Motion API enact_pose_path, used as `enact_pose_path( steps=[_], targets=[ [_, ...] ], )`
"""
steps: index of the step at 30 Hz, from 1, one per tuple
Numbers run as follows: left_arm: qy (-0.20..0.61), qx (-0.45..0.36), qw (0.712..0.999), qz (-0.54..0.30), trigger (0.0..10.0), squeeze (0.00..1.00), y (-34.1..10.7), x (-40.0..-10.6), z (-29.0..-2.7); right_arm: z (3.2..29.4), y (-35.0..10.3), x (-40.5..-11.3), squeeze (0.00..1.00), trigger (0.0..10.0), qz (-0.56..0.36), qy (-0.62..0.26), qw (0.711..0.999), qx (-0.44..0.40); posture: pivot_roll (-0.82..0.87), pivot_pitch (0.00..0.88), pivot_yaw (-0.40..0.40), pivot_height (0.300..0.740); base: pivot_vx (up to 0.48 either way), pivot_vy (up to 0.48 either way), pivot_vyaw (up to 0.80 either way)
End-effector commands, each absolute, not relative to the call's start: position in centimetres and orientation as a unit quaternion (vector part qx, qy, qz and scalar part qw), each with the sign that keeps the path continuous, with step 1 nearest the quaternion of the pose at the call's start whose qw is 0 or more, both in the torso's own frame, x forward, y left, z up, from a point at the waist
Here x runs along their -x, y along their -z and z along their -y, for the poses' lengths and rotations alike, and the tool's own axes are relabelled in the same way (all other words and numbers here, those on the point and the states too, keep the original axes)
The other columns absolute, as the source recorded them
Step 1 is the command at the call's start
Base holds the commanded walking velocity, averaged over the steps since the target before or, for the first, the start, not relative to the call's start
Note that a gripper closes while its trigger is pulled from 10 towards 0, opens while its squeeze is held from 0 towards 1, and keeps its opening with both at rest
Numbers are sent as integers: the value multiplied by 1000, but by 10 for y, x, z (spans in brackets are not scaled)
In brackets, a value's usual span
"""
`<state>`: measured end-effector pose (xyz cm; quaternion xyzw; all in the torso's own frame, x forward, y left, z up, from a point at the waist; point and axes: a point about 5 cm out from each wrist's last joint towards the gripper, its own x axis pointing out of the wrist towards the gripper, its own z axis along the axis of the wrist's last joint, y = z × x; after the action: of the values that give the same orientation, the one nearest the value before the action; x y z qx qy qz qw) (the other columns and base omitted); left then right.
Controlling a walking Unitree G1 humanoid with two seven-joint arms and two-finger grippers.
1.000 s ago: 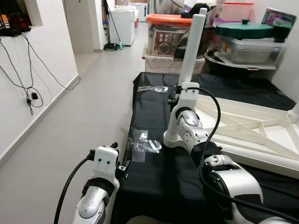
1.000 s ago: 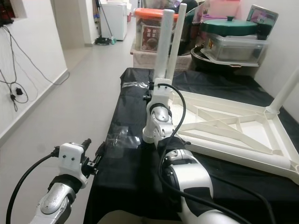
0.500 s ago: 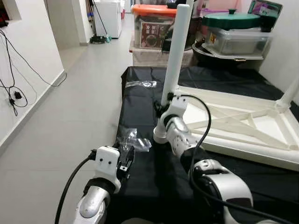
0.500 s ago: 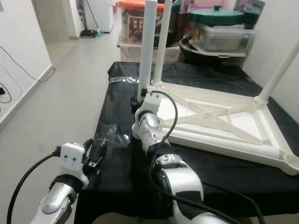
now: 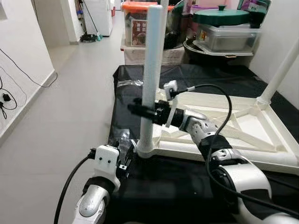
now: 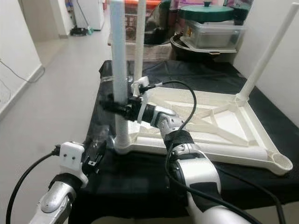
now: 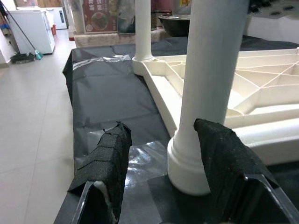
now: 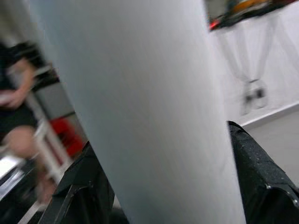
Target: Building children table
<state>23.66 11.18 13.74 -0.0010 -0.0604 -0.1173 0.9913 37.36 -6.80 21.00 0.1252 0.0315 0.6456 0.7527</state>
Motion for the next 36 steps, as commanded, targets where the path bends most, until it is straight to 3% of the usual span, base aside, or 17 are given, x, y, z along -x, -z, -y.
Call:
enact_pose_path(
  steps=[1, 3, 4, 10, 11, 13, 14, 16, 17, 18, 20, 23, 24, 25, 30, 32, 36],
  targets=[
    [117, -3, 992, 55, 10000, 0, -135, -237, -111, 60, -193, -364, 0, 9882, -70, -689, 716, -87, 26, 0, -42, 740, 0, 0, 0],
    [117, -3, 992, 55, 10000, 0, -135, -237, -111, 60, -193, -364, 0, 9882, -70, -689, 716, -87, 26, 0, -42, 740, 0, 0, 0],
    [117, -3, 992, 55, 10000, 0, -135, -237, -111, 59, -188, -363, 0, 0, -78, -690, 716, -76, 26, 0, -42, 740, 0, 0, 0],
    [117, -3, 992, 53, 10000, 0, -134, -236, -110, 60, -178, -359, 0, 0, -84, -689, 717, -67, 33, 0, -46, 740, 0, 0, 0],
    [117, -3, 992, 53, 10000, 0, -134, -236, -110, 59, -181, -364, 0, 0, -65, -661, 744, -67, 33, 0, -45, 740, 0, 0, 0],
    [116, -3, 992, 53, 10000, 0, -134, -236, -111, 59, -184, -367, 0, 0, -52, -641, 762, -68, 33, 0, -45, 740, 0, 0, 0],
    [115, -3, 992, 53, 10000, 0, -134, -236, -112, 62, -197, -380, 0, 0, -18, -562, 823, -79, 32, 0, -39, 740, 0, 0, 0],
    [115, -3, 992, 53, 10000, 0, -134, -236, -112, 62, -197, -380, 0, 0, -18, -562, 823, -79, 32, 0, -39, 740, 0, 0, 0],
    [113, -4, 992, 52, 10000, 0, -134, -236, -113, 67, -206, -390, 0, 0, 5, -494, 865, -89, 32, 0, -39, 740, 0, 0, 0],
    [113, -4, 992, 52, 10000, 0, -134, -236, -113, 67, -206, -390, 0, 0, 5, -494, 865, -89, 32, 0, -39, 740, 0, 0, 0],
    [113, -4, 992, 51, 10000, 0, -133, -236, -114, 78, -214, -402, 0, 0, 19, -381, 920, -90, 32, 0, -39, 740, 0, 0, 0],
    [114, -4, 992, 50, 10000, 0, -132, -236, -113, 86, -212, -406, 0, 0, 17, -319, 943, -91, 32, 0, -39, 740, 0, 0, 0],
    [115, -3, 992, 50, 10000, 0, -132, -236, -113, 98, -205, -410, 0, 0, 5, -229, 970, -84, 32, 0, -39, 740, 0, 0, 0],
    [115, -3, 992, 50, 10000, 0, -132, -236, -113, 98, -205, -410, 0, 0, 5, -229, 970, -84, 32, 0, -39, 740, 0, 0, 0],
    [116, -2, 992, 49, 10000, 0, -131, -236, -113, 130, -184, -411, 0, 0, -37, -5, 997, -72, 23, 0, -38, 740, 0, 0, 0],
    [116, -2, 992, 49, 10000, 0, -131, -236, -113, 130, -184, -411, 0, 0, -37, -5, 997, -72, 23, 0, -38, 740, 0, 0, 0],
    [116, -3, 992, 49, 10000, 0, -131, -236, -113, 136, -170, -406, 0, 0, -62, 101, 991, -69, 23, 0, -41, 740, 0, 0, 0]
  ],
)
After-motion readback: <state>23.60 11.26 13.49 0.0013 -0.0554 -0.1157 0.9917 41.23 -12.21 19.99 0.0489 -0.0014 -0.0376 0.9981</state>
